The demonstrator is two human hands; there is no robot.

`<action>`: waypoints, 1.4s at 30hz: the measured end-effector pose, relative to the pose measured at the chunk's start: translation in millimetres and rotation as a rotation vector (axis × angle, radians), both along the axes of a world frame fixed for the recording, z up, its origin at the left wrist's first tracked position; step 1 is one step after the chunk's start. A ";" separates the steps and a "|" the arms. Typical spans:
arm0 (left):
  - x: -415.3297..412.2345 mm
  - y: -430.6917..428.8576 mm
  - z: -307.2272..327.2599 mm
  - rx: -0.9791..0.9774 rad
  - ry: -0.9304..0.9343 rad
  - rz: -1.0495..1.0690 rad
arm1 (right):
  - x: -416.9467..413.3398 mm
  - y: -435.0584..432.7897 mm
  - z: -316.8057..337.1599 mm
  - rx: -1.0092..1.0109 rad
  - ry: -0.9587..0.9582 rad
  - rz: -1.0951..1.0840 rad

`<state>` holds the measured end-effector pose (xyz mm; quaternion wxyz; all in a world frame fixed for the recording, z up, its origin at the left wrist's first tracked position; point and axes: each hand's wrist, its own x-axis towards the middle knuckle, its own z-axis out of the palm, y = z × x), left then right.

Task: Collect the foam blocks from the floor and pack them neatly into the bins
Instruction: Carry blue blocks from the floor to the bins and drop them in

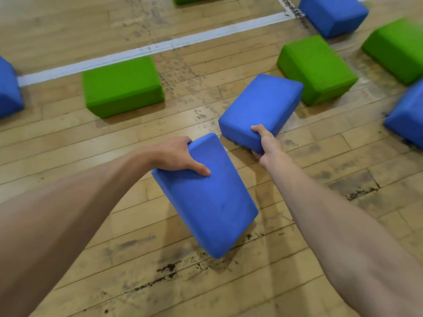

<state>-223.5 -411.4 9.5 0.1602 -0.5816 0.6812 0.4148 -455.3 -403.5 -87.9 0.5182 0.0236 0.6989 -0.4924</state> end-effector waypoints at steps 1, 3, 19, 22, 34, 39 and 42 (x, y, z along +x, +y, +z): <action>-3.0 -0.8 0.6 0.016 0.031 0.051 | -2.4 3.1 1.7 0.025 0.096 -0.032; -4.2 0.4 2.3 0.060 0.078 0.142 | -3.4 12.5 13.6 0.096 0.343 -0.034; 58.9 134.1 285.5 -0.108 -0.124 0.641 | 43.4 215.2 362.8 0.343 0.845 0.727; 77.1 148.8 407.6 -0.180 -0.124 0.664 | 72.1 208.8 482.5 0.336 0.849 0.882; 194.6 278.2 695.8 -0.488 -0.087 1.293 | 205.2 165.0 756.2 -0.135 0.854 1.345; 220.8 383.5 739.7 -0.692 -0.136 1.584 | 260.4 187.6 804.3 -0.387 0.935 1.671; 232.9 447.2 758.0 -0.786 -0.187 1.787 | 301.7 213.1 830.7 -0.584 0.960 1.818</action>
